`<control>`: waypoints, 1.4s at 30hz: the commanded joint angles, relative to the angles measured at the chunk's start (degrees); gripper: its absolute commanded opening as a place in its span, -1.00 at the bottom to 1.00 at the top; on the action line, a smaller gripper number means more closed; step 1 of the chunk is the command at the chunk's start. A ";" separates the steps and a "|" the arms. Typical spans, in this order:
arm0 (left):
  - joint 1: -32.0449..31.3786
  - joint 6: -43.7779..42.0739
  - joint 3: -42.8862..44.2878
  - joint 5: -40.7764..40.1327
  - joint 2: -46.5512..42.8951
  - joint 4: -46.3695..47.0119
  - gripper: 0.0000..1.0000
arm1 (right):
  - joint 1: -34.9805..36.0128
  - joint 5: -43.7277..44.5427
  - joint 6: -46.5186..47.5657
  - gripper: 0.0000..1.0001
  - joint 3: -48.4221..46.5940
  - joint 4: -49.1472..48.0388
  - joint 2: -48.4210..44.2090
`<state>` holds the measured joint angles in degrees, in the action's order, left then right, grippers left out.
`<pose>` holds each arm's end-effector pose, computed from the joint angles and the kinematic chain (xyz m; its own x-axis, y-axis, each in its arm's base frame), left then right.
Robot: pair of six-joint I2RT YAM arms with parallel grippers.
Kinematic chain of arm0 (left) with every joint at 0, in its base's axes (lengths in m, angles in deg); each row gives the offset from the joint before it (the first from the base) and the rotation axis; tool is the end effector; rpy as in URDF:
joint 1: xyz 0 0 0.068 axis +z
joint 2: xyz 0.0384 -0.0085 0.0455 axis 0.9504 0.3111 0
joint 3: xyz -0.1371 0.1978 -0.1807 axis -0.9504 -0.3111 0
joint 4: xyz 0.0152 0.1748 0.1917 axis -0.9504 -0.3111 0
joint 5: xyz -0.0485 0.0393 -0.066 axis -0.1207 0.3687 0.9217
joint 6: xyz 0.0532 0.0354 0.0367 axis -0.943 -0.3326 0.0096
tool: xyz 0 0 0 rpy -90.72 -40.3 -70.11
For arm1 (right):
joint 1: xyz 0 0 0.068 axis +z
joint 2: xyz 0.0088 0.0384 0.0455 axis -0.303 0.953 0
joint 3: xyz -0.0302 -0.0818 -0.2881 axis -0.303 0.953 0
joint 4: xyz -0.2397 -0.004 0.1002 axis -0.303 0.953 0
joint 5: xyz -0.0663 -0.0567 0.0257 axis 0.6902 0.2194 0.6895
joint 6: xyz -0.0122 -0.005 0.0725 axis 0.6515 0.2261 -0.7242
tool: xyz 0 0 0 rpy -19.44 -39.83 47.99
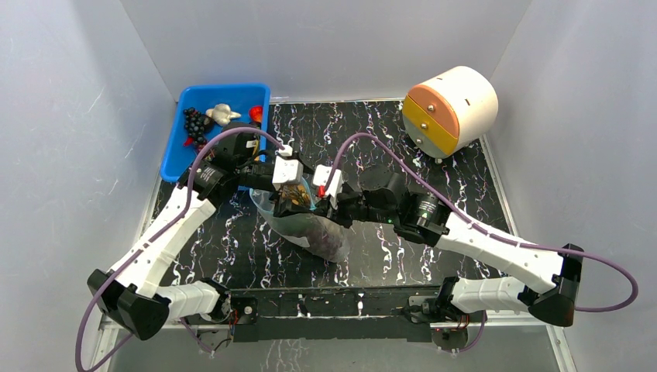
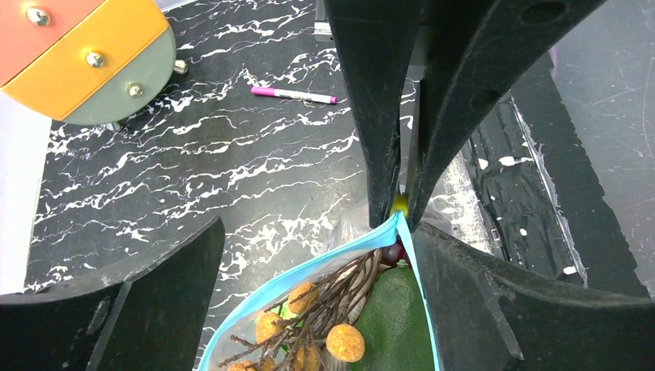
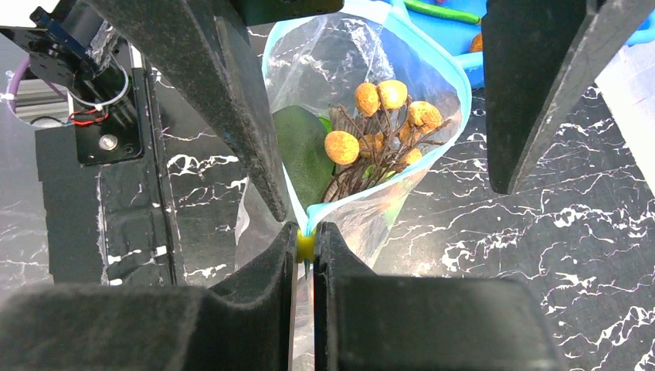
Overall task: Place the food in the zip-top bag and seal the zipper
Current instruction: Zip the zipper food storage bag at the center of the board.
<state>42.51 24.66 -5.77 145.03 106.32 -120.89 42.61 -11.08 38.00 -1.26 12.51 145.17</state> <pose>0.1867 -0.1639 0.4089 0.3729 0.2605 -0.8906 0.9278 -0.0964 0.3603 0.1237 0.2382 0.3827 0.0586 -0.4165 -0.9073 -0.9525 0.2488 -0.1757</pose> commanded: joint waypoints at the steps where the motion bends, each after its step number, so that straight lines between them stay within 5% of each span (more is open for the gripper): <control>1: 0.10 -3.24 3.25 3.92 1.98 -3.49 0.78 | 0.12 -1.97 0.95 -1.00 -4.99 -3.85 -0.59; 3: 0.14 -4.69 3.29 4.86 3.37 -4.56 0.68 | 0.13 -2.08 0.96 -1.00 -5.50 -3.48 -0.61; 7: 0.10 -7.75 3.99 4.49 5.42 -8.27 0.06 | 0.13 -1.11 1.50 -1.00 -5.94 -1.99 -0.90; 13: 0.10 -8.77 3.98 5.12 4.68 -9.63 -0.18 | 0.13 1.45 2.39 -1.00 -5.64 -1.75 -1.64; 18: 0.10 -9.43 4.20 2.24 5.89 -11.36 -1.00 | 0.09 1.57 1.80 -1.00 -2.62 -5.74 -2.94; 22: 0.11 -8.75 4.68 1.82 5.70 -10.77 -1.00 | 0.13 3.46 -1.02 -0.91 1.79 -10.43 -4.54; 27: 0.13 -5.43 3.27 2.19 3.56 -6.13 -1.00 | 0.13 9.15 -6.94 -0.20 12.65 -22.89 -11.36; 31: 0.10 -2.65 1.46 2.72 1.84 -2.49 -1.00 | 0.00 8.16 -11.59 0.18 19.95 -31.08 -15.97; 42: 0.10 2.29 -2.88 8.28 -1.83 4.15 -1.00 | -0.10 7.62 -13.22 0.27 26.40 -43.59 -14.43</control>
<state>42.42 25.75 -8.33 147.07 107.13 -121.13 42.46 -3.95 25.21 23.60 -20.45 130.98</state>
